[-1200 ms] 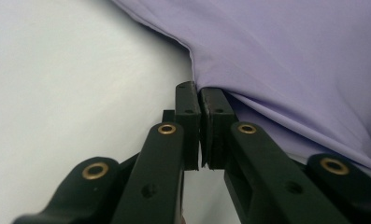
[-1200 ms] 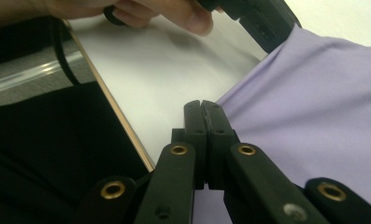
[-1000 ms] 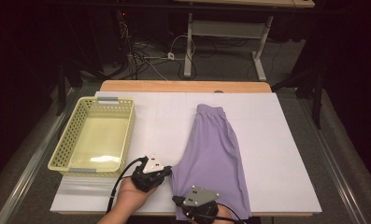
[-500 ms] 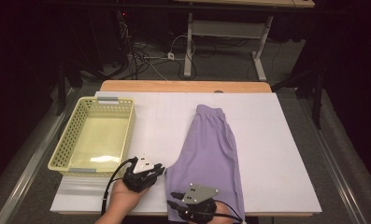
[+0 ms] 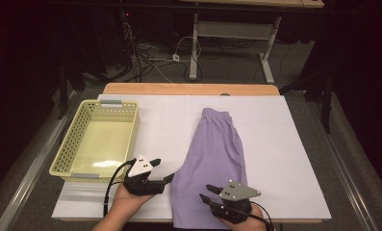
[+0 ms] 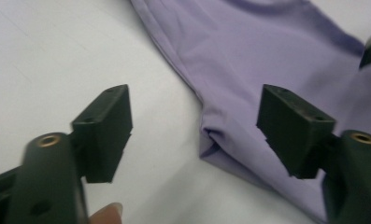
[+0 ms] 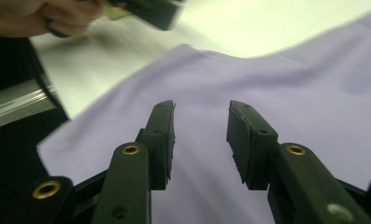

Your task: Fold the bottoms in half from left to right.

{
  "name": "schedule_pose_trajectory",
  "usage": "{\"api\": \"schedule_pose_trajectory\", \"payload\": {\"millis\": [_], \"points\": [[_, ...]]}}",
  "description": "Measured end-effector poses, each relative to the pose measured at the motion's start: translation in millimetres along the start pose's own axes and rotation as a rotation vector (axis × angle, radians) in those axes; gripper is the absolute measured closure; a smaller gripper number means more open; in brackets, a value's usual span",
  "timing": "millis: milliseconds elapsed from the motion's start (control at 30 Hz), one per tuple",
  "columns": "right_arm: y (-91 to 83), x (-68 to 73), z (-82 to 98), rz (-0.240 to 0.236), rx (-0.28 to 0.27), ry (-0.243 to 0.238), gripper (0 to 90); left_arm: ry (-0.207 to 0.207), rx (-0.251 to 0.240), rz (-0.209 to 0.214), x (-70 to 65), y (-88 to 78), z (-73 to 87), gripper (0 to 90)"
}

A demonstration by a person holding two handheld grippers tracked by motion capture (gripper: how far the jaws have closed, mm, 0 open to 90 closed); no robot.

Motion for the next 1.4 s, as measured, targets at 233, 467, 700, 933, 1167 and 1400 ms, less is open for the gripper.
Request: {"api": "schedule_pose_trajectory", "payload": {"millis": [233, 467, 700, 933, 1167, 1400], "points": [[-21.0, -37.9, 13.2, 0.108, -0.005, 0.069, 63.9, -0.007, -0.03, 0.009, -1.0, 10.2, -0.9, 7.1], [-48.3, -76.4, 19.3, 0.23, -0.025, 0.144, 66.6, -0.011, -0.034, 0.026, 1.7, 17.7, 0.1, 0.0], [-43.3, -86.5, 38.5, 0.254, 0.044, 0.182, 64.3, -0.008, -0.044, 0.037, 0.8, 20.6, 0.0, 0.0], [-40.7, -95.2, 49.0, 0.281, 0.08, 0.184, 84.4, -0.004, -0.044, 0.038, 0.4, 20.7, 0.2, 0.0], [-47.1, -107.7, 53.7, 0.291, 0.068, 0.233, 86.6, 0.004, -0.041, 0.035, 0.0, 20.9, 0.4, 0.0], [-46.7, -111.2, 56.5, 0.295, 0.076, 0.243, 88.3, 0.005, -0.041, 0.031, -0.1, 21.3, 0.4, 0.0]]}}
Point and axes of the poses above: each handheld gripper's, and its own axes: y roughly forward along the jaws, z roughly out of its underside, x roughly to its left, the point moved 10 cm from there along y, roughly forward along the jaws, and after that the axes turned 7 degrees about y, right-handed, at the moved point
